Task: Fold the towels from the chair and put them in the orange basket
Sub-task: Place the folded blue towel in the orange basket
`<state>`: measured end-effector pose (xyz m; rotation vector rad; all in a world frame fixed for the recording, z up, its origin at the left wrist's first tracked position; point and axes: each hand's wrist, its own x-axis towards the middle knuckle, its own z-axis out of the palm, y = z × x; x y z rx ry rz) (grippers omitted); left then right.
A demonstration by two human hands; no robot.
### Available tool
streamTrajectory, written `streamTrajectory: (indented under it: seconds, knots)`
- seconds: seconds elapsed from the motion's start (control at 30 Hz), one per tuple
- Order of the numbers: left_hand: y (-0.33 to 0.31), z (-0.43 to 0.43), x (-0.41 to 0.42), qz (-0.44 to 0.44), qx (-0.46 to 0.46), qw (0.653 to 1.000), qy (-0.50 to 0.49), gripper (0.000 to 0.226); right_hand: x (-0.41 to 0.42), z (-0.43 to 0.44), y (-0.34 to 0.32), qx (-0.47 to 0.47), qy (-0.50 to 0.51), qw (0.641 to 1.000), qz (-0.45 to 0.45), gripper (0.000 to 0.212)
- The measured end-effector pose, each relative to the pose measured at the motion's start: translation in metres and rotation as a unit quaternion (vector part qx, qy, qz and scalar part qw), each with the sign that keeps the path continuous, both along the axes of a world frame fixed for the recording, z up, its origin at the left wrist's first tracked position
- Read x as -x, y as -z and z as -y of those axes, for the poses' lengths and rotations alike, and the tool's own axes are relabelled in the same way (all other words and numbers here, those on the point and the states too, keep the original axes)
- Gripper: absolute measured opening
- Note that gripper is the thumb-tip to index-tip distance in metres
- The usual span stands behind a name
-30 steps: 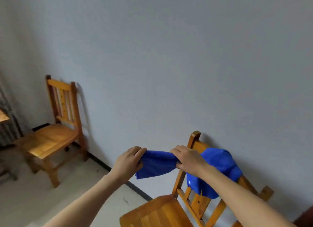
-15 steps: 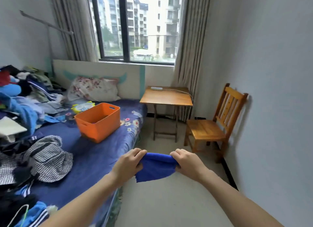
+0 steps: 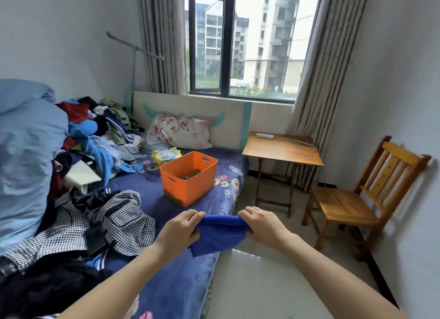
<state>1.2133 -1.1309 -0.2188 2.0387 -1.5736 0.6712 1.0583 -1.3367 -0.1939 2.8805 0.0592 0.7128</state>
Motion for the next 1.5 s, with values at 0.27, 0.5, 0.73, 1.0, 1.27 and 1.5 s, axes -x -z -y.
streamTrajectory:
  seconds: [0.27, 0.5, 0.73, 1.0, 1.27, 1.5]
  knots:
    - [0.036, 0.009, -0.039, -0.05, -0.007, 0.999, 0.02, 0.038, -0.038, 0.009, 0.028, 0.002, 0.014, 0.999, -0.045, 0.03]
    - [0.055, 0.065, -0.046, -0.059, -0.025, 0.998, 0.015, 0.036, -0.052, 0.068, 0.047, -0.01, 0.009, 0.997, -0.07, 0.026]
    - [0.047, 0.157, -0.079, -0.062, -0.026, 0.998, -0.015, 0.036, -0.091, 0.163, 0.045, -0.008, 0.018, 0.999, -0.047, 0.025]
    - [0.068, 0.23, -0.106, -0.113, -0.029, 0.992, -0.054, 0.034, -0.139, 0.249, 0.054, -0.029, -0.023, 0.994, -0.106, 0.02]
    - [0.108, 0.253, -0.178, -0.183, -0.05, 0.975, -0.118, 0.038, -0.235, 0.283, 0.088, -0.018, -0.084, 0.976, -0.201, 0.032]
    - [0.132, 0.293, -0.259, -0.3, -0.015, 0.946, -0.122, 0.036, -0.335, 0.319, 0.08, 0.051, -0.082, 0.962, -0.255, 0.024]
